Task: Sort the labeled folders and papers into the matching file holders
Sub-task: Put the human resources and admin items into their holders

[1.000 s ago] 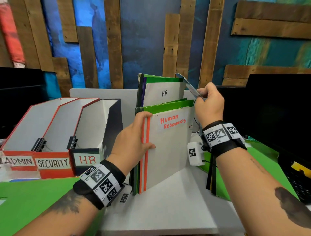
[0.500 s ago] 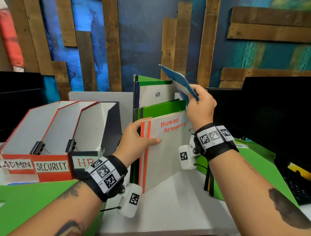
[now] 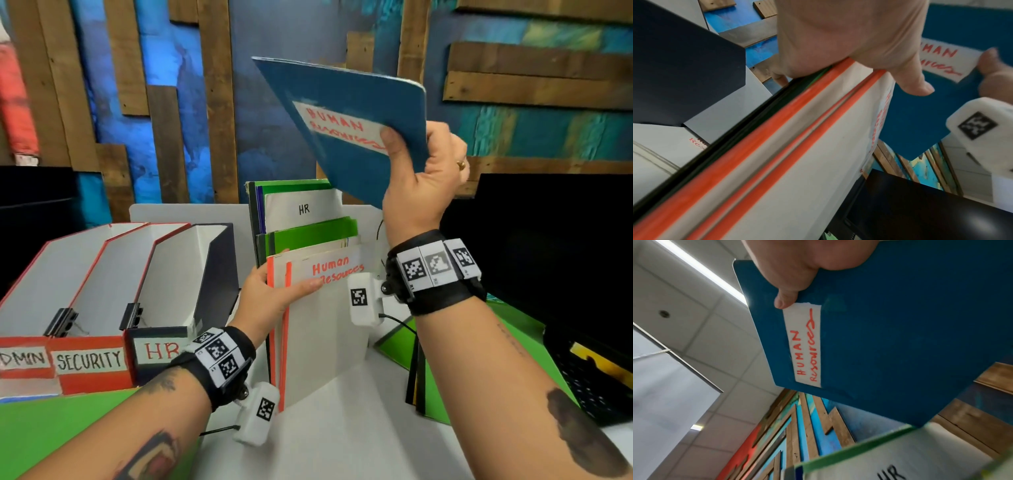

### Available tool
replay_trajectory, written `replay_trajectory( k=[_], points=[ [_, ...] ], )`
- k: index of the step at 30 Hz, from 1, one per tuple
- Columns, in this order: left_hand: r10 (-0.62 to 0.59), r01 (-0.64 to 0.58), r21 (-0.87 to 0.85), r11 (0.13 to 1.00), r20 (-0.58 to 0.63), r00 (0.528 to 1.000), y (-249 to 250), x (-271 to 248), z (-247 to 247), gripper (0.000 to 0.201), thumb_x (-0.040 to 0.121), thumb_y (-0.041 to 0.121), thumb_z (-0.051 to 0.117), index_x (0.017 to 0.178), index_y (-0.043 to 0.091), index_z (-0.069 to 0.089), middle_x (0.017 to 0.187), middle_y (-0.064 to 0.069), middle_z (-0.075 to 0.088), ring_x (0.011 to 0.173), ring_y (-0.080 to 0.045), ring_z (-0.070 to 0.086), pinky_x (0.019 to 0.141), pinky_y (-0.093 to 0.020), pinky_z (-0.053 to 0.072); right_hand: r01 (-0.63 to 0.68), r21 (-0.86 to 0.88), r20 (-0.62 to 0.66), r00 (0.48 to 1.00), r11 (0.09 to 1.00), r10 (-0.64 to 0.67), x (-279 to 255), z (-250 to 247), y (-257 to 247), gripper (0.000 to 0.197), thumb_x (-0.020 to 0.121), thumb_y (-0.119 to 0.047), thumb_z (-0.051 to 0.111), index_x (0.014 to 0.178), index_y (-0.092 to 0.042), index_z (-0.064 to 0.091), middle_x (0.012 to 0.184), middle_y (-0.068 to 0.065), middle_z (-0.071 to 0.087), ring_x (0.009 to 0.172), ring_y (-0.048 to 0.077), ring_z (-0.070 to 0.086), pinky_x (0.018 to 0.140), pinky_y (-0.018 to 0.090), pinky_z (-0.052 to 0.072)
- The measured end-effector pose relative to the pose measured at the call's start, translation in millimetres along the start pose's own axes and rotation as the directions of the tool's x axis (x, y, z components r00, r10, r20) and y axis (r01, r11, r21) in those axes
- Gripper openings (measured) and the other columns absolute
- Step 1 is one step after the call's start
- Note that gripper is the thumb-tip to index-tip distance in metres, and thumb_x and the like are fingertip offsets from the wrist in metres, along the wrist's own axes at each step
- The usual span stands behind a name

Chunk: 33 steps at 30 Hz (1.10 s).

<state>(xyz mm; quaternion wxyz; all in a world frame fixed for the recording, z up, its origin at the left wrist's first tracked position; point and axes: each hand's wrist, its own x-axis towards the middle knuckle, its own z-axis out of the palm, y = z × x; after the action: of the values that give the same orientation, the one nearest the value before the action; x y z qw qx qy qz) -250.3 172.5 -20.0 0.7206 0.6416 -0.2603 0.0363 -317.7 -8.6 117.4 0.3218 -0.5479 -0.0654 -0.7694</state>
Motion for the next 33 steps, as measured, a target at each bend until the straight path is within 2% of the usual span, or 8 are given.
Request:
replay_trajectory(
  k=[5, 8, 13, 17, 21, 23, 28, 33],
  points=[
    [0.015, -0.015, -0.020, 1.000, -0.024, 1.000, -6, 5, -1, 0.052, 0.062, 0.027, 0.091, 0.110, 0.026, 0.069, 0.104, 0.005, 0.078, 0.097, -0.017, 0.075, 0.086, -0.043, 0.061, 0.005, 0.070, -0.018, 1.000, 0.998, -0.003, 11, -9, -12, 0.029, 0.086, -0.047, 0.075, 0.096, -0.021, 0.069, 0.083, -0.023, 0.058, 0.089, -0.005, 0.052, 0.095, 0.063, 0.040],
    [0.023, -0.024, -0.032, 0.999, -0.031, 0.999, -10, 6, -1, 0.049, 0.065, 0.021, 0.091, 0.109, 0.027, 0.069, 0.103, 0.005, 0.078, 0.096, -0.016, 0.075, 0.085, -0.042, 0.061, -0.028, 0.187, 0.015, 1.000, 0.982, 0.026, 15, -12, -6, 0.022, 0.084, -0.054, 0.076, 0.098, -0.043, 0.064, 0.092, -0.010, 0.070, 0.091, 0.024, 0.065, 0.094, 0.068, 0.042],
    [0.044, -0.044, -0.041, 0.998, -0.007, 0.999, -10, 6, -2, 0.056, 0.063, 0.029, 0.089, 0.115, 0.027, 0.068, 0.107, 0.006, 0.077, 0.099, -0.016, 0.074, 0.082, -0.037, 0.061, -0.097, 0.195, 0.047, 0.995, 0.976, 0.090, 15, -7, 5, 0.020, 0.089, -0.068, 0.060, 0.098, -0.051, 0.063, 0.096, -0.007, 0.070, 0.095, 0.032, 0.064, 0.096, 0.063, 0.044],
    [0.039, -0.039, -0.060, 0.997, 0.005, 0.999, -11, 6, -4, 0.059, 0.060, 0.030, 0.091, 0.114, 0.023, 0.070, 0.107, 0.001, 0.078, 0.099, -0.020, 0.075, 0.082, -0.039, 0.061, -0.141, 0.187, 0.025, 0.990, 0.972, 0.138, 26, 1, 15, 0.030, 0.093, -0.068, 0.050, 0.092, -0.040, 0.061, 0.088, -0.012, 0.065, 0.088, 0.025, 0.064, 0.092, 0.059, 0.048],
    [0.011, -0.011, -0.019, 1.000, -0.006, 1.000, -17, 8, -4, 0.064, 0.052, 0.049, 0.097, 0.107, 0.024, 0.077, 0.113, -0.006, 0.075, 0.099, -0.025, 0.075, 0.084, -0.046, 0.062, -0.154, 0.231, -0.017, 0.987, 0.961, 0.162, 49, 12, 20, 0.034, 0.104, -0.033, 0.054, 0.078, -0.013, 0.046, 0.072, -0.002, 0.046, 0.070, 0.006, 0.042, 0.067, 0.027, 0.045],
    [0.020, -0.020, -0.009, 1.000, -0.004, 1.000, -19, 7, -1, 0.070, 0.045, 0.055, 0.097, 0.106, 0.025, 0.078, 0.116, -0.008, 0.073, 0.100, -0.024, 0.074, 0.084, -0.045, 0.062, -0.215, 0.223, -0.010, 0.975, 0.951, 0.222, 59, 22, 21, 0.032, 0.102, -0.025, 0.053, 0.075, -0.018, 0.039, 0.069, -0.003, 0.038, 0.065, 0.003, 0.035, 0.062, 0.020, 0.038],
    [0.042, -0.041, -0.039, 0.998, 0.027, 0.999, -15, -1, 7, 0.061, 0.057, 0.036, 0.089, 0.114, 0.023, 0.069, 0.103, 0.007, 0.077, 0.095, -0.013, 0.075, 0.069, -0.026, 0.060, -0.381, 0.103, 0.159, 0.918, 0.919, 0.363, 66, 43, 29, 0.039, 0.105, -0.037, 0.049, 0.072, -0.023, 0.032, 0.064, -0.012, 0.033, 0.049, -0.005, 0.037, 0.054, 0.012, 0.034],
    [0.032, -0.033, -0.025, 0.999, -0.018, 0.999, -16, -1, 0, 0.053, 0.060, 0.037, 0.089, 0.109, 0.024, 0.072, 0.105, 0.003, 0.077, 0.091, -0.016, 0.076, 0.072, -0.032, 0.063, -0.442, -0.013, 0.281, 0.859, 0.897, 0.427, 63, 55, 43, 0.040, 0.105, -0.047, 0.044, 0.075, -0.024, 0.032, 0.068, -0.011, 0.036, 0.049, -0.008, 0.039, 0.055, 0.014, 0.035]
  ],
)
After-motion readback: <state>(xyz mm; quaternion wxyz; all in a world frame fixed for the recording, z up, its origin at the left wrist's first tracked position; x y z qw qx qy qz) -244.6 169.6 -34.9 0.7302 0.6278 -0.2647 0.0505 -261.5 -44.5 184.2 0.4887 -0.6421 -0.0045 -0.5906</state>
